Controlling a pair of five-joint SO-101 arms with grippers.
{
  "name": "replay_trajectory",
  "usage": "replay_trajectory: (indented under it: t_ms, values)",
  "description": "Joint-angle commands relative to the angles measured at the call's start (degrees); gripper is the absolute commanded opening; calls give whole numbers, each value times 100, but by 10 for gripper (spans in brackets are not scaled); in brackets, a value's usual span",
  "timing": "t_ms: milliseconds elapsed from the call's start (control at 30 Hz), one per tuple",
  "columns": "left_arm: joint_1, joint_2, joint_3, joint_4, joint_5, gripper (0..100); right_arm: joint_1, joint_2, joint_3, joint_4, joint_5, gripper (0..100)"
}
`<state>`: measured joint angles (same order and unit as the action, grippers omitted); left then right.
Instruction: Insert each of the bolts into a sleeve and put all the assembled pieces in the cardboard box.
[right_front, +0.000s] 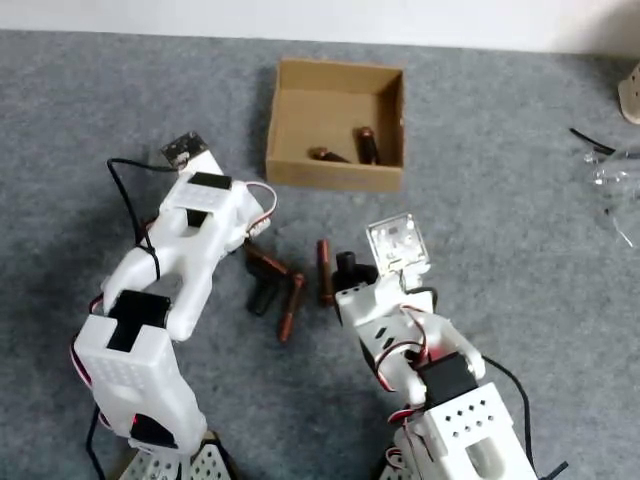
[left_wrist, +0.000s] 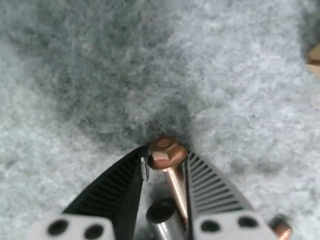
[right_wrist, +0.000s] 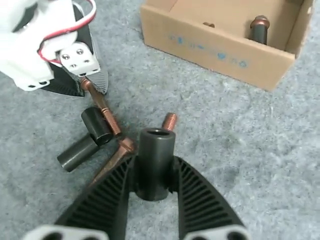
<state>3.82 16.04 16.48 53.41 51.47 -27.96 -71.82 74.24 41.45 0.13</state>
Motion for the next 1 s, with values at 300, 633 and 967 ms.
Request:
replay_trajectory:
  t_ms: [300, 633, 967]
  values:
    - [31, -75, -330, 79, 9, 236, 57, -119, 40, -391, 141, 5]
    - [444, -31, -365, 932, 835, 225, 57, -119, 40, -391, 149, 5]
    - [418, -22, -347, 809, 905, 224, 57, -110, 40, -391, 149, 5]
